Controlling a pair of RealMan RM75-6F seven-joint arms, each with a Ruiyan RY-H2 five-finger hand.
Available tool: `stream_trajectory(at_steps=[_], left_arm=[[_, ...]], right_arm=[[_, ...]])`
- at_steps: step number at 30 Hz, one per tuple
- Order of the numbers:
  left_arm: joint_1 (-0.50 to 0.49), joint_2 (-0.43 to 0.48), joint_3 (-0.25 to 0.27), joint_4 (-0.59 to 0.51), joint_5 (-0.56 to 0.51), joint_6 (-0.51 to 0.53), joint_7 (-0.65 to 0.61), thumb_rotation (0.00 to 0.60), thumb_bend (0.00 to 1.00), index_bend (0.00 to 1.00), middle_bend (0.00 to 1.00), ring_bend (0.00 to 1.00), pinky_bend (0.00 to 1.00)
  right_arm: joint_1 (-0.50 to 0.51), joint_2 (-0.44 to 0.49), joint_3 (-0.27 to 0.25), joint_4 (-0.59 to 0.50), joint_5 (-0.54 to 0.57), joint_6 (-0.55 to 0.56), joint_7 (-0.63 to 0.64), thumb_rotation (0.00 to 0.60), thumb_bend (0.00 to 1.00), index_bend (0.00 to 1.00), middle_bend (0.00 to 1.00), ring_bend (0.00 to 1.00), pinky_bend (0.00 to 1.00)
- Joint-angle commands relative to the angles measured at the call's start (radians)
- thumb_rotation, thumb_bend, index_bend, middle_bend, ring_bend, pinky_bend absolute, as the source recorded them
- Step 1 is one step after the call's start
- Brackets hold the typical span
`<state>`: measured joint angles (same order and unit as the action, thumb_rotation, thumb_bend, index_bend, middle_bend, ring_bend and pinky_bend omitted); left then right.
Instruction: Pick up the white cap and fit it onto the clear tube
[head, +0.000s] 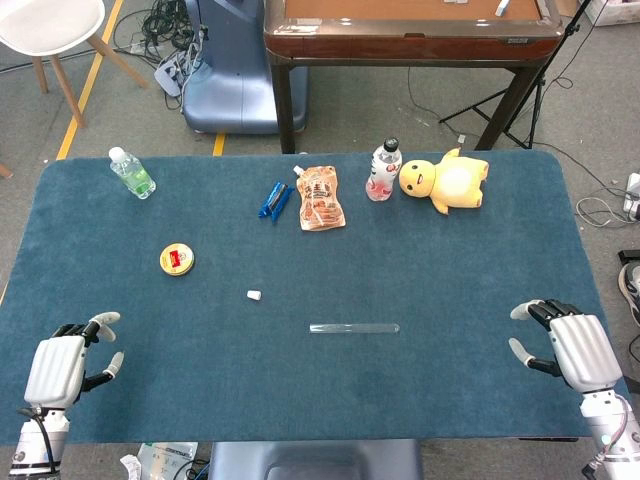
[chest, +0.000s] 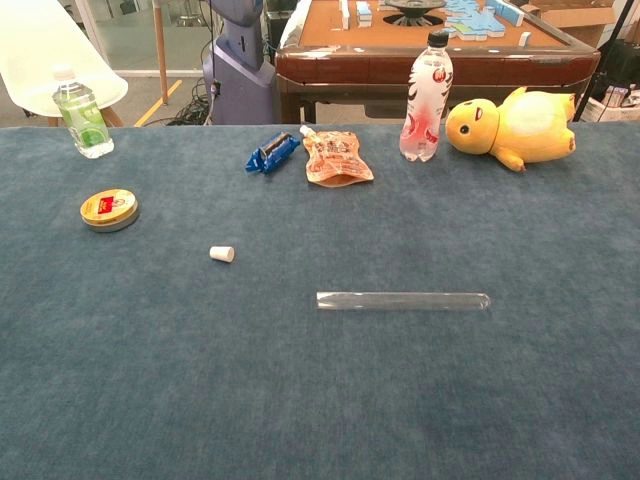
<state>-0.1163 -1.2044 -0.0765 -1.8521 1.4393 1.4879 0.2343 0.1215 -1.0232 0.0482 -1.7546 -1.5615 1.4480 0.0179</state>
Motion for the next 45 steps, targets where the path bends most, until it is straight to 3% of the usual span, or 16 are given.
stream_trajectory(at_steps=[1,7,10,15,17,20,23,28,32,36,45], left_arm=[[-0.020,0.007,-0.017,0.017,-0.006,-0.021,-0.015,0.600,0.29,0.31,0.47,0.44,0.31],[-0.095,0.026,-0.047,0.063,0.007,-0.112,-0.076,0.600,0.29,0.32,0.51,0.47,0.31],[-0.143,0.023,-0.076,0.097,-0.011,-0.162,-0.072,0.600,0.29,0.33,0.61,0.56,0.35],[-0.238,0.020,-0.107,0.134,-0.028,-0.282,-0.110,0.600,0.29,0.34,0.78,0.73,0.73],[-0.270,0.010,-0.117,0.149,-0.031,-0.319,-0.132,0.600,0.29,0.35,0.87,0.85,0.89],[-0.331,-0.011,-0.128,0.178,-0.052,-0.404,-0.171,0.600,0.29,0.37,0.98,0.98,0.99],[-0.385,-0.016,-0.132,0.193,-0.073,-0.488,-0.185,0.600,0.34,0.38,1.00,1.00,1.00],[-0.475,-0.039,-0.131,0.206,-0.108,-0.617,-0.182,0.600,0.52,0.37,1.00,1.00,1.00],[-0.551,-0.057,-0.121,0.215,-0.146,-0.727,-0.146,0.600,0.62,0.30,1.00,1.00,1.00],[-0.609,-0.087,-0.113,0.228,-0.194,-0.793,-0.104,0.600,0.64,0.22,1.00,1.00,1.00],[-0.694,-0.167,-0.086,0.298,-0.314,-0.851,-0.023,0.600,0.64,0.21,1.00,1.00,1.00]], right_arm=[[-0.003,0.004,0.011,-0.006,0.011,0.013,-0.008,0.600,0.28,0.43,0.45,0.37,0.44],[-0.005,0.015,0.036,-0.027,0.035,0.035,-0.047,0.600,0.28,0.43,0.45,0.37,0.44],[-0.003,0.022,0.048,-0.041,0.046,0.040,-0.061,0.600,0.28,0.43,0.45,0.37,0.44],[-0.003,0.026,0.069,-0.060,0.065,0.058,-0.088,0.600,0.28,0.43,0.46,0.37,0.44],[-0.003,0.027,0.073,-0.067,0.072,0.058,-0.097,0.600,0.28,0.43,0.47,0.38,0.44],[-0.001,0.026,0.079,-0.074,0.080,0.059,-0.109,0.600,0.28,0.43,0.48,0.40,0.44],[0.003,0.025,0.081,-0.077,0.089,0.052,-0.120,0.600,0.28,0.43,0.49,0.43,0.44],[0.009,0.023,0.087,-0.080,0.110,0.038,-0.131,0.600,0.28,0.43,0.51,0.46,0.44],[0.015,0.019,0.089,-0.076,0.129,0.022,-0.133,0.600,0.28,0.43,0.53,0.48,0.44],[0.013,0.017,0.087,-0.071,0.135,0.018,-0.130,0.600,0.28,0.43,0.54,0.49,0.44],[0.005,0.012,0.079,-0.055,0.147,0.013,-0.119,0.600,0.28,0.43,0.55,0.50,0.44]])
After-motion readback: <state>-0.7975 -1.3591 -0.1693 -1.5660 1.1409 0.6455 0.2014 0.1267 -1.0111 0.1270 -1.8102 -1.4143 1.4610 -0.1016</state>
